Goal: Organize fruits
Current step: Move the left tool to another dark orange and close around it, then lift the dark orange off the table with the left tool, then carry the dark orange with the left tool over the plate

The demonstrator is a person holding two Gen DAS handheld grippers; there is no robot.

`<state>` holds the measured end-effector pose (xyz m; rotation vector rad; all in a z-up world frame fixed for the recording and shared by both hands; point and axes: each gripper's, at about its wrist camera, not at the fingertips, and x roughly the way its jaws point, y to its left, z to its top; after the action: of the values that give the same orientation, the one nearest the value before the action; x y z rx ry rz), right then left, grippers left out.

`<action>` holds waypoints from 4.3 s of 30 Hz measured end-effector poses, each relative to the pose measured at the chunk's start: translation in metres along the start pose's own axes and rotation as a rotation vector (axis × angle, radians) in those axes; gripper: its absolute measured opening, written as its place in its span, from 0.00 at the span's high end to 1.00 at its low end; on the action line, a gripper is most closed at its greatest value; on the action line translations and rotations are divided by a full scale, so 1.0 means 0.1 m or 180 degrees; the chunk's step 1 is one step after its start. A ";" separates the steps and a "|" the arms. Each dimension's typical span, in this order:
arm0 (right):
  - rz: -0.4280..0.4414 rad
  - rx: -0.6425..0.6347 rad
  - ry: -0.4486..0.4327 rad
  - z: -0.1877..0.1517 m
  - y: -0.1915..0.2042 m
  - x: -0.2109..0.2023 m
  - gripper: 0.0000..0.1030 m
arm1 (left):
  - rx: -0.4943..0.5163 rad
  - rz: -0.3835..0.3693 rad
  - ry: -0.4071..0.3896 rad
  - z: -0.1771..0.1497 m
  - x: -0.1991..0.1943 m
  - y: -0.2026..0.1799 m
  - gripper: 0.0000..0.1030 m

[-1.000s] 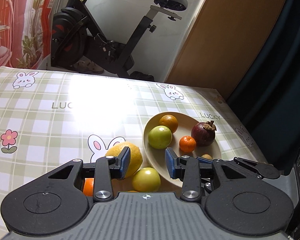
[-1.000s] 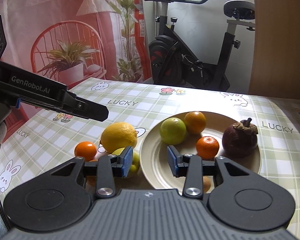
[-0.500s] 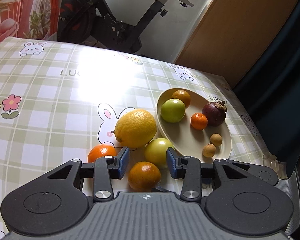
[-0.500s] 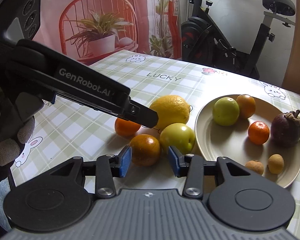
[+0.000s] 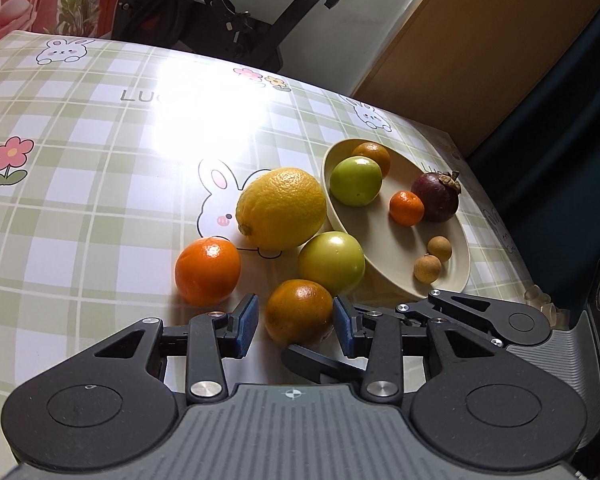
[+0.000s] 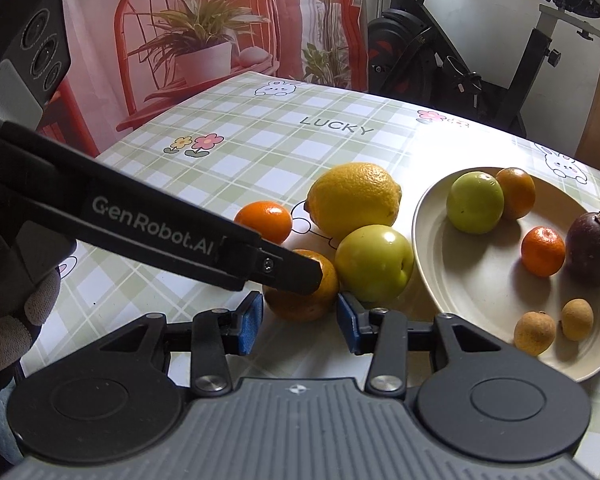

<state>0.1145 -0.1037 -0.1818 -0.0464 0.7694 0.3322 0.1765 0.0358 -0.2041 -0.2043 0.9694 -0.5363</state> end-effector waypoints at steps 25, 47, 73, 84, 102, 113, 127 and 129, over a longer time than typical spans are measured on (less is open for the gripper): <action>-0.0021 -0.0009 -0.0041 -0.02 0.01 0.06 0.57 | -0.0027 -0.0037 -0.0062 -0.10 0.05 0.01 0.59; -0.0029 -0.0017 -0.0236 -0.13 0.06 -0.12 0.62 | 0.0199 0.0090 -0.0191 -0.15 -0.09 -0.15 0.62; -0.0015 0.0132 -0.0142 -0.09 -0.02 0.02 0.56 | 0.0173 -0.0013 -0.0165 -0.09 0.03 -0.05 0.61; 0.0023 0.0179 -0.0261 -0.08 -0.03 -0.10 0.56 | 0.0262 0.0039 -0.0221 -0.07 -0.06 -0.16 0.61; -0.0110 0.0163 -0.0751 0.18 -0.24 -0.50 0.56 | 0.0656 0.0106 -0.0528 0.26 -0.29 -0.65 0.61; -0.0254 0.0275 -0.0828 0.28 -0.56 -0.56 0.56 | 0.0857 0.0048 -0.0511 0.53 -0.09 -0.91 0.61; -0.0371 0.0560 -0.0655 0.14 -1.07 -0.35 0.56 | 0.1085 0.0057 -0.0162 0.69 0.50 -1.11 0.61; -0.0371 0.0606 -0.0615 0.12 -1.12 -0.31 0.56 | 0.1104 0.0080 -0.0109 0.68 0.59 -1.13 0.61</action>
<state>0.1366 -0.2167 -0.1611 0.1181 0.6009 0.1489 0.2209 -0.0952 -0.1639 0.1091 0.8298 -0.6661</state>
